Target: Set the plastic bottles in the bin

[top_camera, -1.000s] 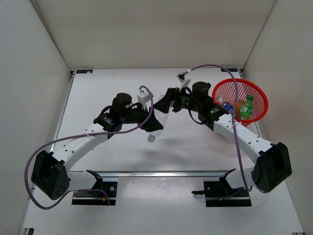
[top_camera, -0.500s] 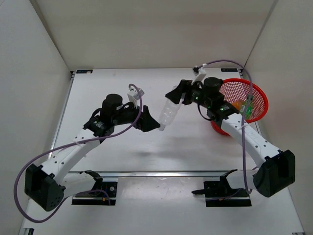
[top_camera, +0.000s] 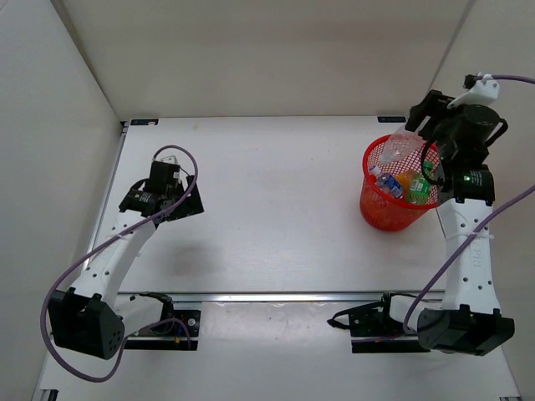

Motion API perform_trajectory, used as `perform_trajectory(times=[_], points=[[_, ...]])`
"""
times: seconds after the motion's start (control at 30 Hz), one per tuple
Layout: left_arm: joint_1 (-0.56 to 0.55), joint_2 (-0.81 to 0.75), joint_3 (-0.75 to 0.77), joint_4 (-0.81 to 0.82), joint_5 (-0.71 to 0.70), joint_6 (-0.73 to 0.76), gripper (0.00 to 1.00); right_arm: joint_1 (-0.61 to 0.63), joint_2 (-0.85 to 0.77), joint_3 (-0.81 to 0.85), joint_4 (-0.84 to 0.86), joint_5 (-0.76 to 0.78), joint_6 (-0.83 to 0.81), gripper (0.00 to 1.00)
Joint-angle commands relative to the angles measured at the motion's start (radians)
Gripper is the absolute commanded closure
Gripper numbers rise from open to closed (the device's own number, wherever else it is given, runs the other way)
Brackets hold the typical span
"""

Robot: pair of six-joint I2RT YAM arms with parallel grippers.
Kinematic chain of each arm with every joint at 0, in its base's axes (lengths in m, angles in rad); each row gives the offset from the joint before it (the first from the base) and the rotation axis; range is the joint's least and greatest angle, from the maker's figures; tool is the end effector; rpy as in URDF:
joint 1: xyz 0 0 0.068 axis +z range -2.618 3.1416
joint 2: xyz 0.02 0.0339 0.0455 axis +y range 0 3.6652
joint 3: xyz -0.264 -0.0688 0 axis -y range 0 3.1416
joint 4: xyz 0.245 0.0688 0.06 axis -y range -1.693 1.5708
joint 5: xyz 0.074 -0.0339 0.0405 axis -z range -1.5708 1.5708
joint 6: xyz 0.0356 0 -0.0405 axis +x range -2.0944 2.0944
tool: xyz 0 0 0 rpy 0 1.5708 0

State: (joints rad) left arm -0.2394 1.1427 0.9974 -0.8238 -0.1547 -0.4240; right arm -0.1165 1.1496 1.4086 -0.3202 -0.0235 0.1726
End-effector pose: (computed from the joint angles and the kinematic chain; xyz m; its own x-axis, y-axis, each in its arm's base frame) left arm 0.2182 -0.0476 0.2876 -0.7915 -0.2252 -0.5682 -0.1932 0.9742 -0.1171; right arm 0.2414 -0.0274 0.4685 -0.0439 0.1780 -0.9831 0.1020 0.9797 0.1728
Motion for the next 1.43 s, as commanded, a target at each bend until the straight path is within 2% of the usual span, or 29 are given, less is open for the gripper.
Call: perform_trajectory(times=[0.0,0.1,0.13,0.2,0.3,0.47,0.67,0.77,0.87,0.9,0.93,1.07,1.17,1.27,1.4], points=[[-0.018,-0.058,0.007,-0.02,-0.071,-0.024,0.01,-0.031,0.056,0.01,-0.049,0.141,-0.082,0.92],[0.006,-0.058,0.029,-0.015,-0.045,-0.025,0.02,-0.028,0.096,-0.005,-0.057,0.216,-0.108,0.77],[0.008,-0.06,0.043,-0.017,-0.058,-0.022,0.01,-0.029,0.108,-0.005,-0.063,0.246,-0.117,0.67],[-0.001,-0.06,0.063,-0.034,-0.084,-0.007,0.01,-0.029,0.128,0.036,-0.104,0.263,-0.114,0.01],[0.011,-0.069,0.063,-0.049,-0.094,0.001,0.01,-0.029,0.147,0.088,-0.132,0.284,-0.11,0.01],[0.014,-0.084,0.072,-0.043,-0.086,0.002,0.01,-0.003,0.079,0.092,-0.151,0.33,-0.084,0.01],[0.012,-0.074,0.107,-0.087,-0.112,0.021,0.02,0.018,0.039,0.108,-0.371,0.26,-0.074,0.01],[0.015,-0.075,0.124,-0.104,-0.123,0.03,0.02,0.109,0.039,0.115,-0.497,0.269,-0.075,0.01],[0.015,-0.096,0.129,-0.113,-0.129,0.028,0.01,0.225,0.055,0.139,-0.58,0.2,-0.053,0.01],[0.011,-0.112,0.121,-0.115,-0.128,0.03,0.02,0.244,0.033,0.126,-0.579,0.151,-0.051,0.01],[0.009,-0.132,0.109,-0.115,-0.121,0.033,0.01,0.314,0.004,0.075,-0.547,0.107,-0.044,0.01],[-0.001,-0.169,0.069,-0.11,-0.108,0.007,0.01,0.529,-0.068,-0.112,-0.471,0.082,0.077,0.01],[-0.014,-0.205,0.038,-0.106,-0.092,0.004,0.02,0.6,-0.102,-0.232,-0.479,0.071,0.152,0.01],[-0.029,-0.201,0.043,-0.139,-0.146,-0.004,0.02,0.632,-0.126,-0.344,-0.451,0.004,0.177,0.0],[-0.052,-0.201,0.04,-0.147,-0.186,0.004,0.01,0.679,-0.108,-0.382,-0.467,-0.01,0.182,0.01]])
